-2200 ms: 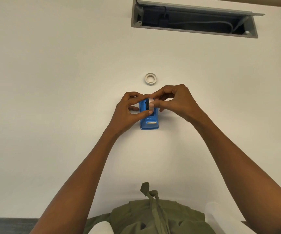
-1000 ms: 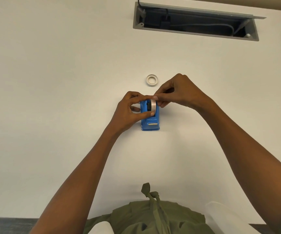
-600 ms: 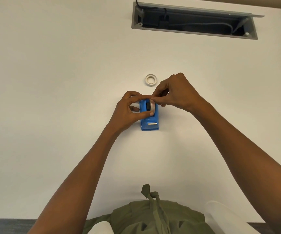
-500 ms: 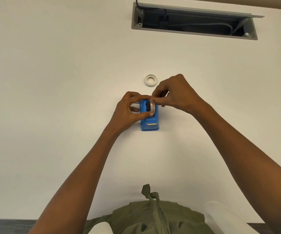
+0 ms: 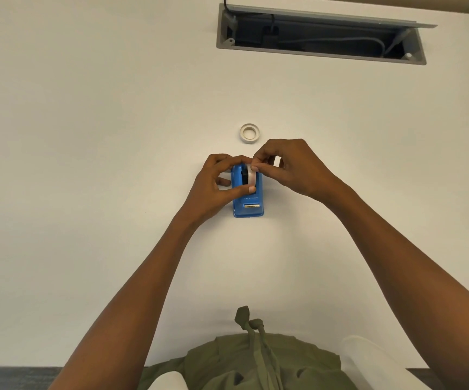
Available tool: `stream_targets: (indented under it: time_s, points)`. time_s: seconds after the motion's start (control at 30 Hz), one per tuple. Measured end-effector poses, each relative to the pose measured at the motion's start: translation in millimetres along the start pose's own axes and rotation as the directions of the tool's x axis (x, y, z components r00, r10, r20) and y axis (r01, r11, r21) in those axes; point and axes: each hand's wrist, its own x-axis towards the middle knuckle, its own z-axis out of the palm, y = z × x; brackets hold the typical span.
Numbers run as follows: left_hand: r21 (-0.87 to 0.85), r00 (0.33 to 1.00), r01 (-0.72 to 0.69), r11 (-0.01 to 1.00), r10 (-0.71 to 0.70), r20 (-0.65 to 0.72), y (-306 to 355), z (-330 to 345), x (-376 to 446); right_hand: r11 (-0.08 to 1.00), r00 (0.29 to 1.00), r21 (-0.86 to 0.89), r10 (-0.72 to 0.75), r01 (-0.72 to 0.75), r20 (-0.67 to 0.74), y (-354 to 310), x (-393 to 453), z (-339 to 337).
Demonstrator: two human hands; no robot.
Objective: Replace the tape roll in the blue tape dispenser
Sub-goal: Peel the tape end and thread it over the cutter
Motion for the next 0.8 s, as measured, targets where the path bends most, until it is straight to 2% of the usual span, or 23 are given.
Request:
stream_targets:
  time_s: [0.33,0.43,0.5,0.63,0.8]
  points:
    - [-0.024,1.0,0.0,1.0,0.0,-0.01,1,1,-2,0.996,0.989,-0.069,-0.062,0.053,-0.134,0,-5,6]
    - [-0.046,1.0,0.003,0.999,-0.002,0.028,-1,-1,-4,0.992,0.978,-0.099,-0.092,0.075,-0.187,-5,-11,7]
    - [-0.047,0.997,0.004,0.999,0.0,0.077,-4,-5,-5,0.977,0.962,-0.183,-0.147,0.106,-0.229,-8,-18,9]
    - [0.121,0.978,-0.108,0.987,0.083,0.19,-9,-7,-6,0.918,0.921,-0.355,-0.281,0.177,-0.269,-9,-34,21]
    - [0.191,0.966,-0.203,0.96,0.164,0.202,-12,-7,-8,0.883,0.892,-0.435,-0.329,0.175,-0.309,-5,-44,36]
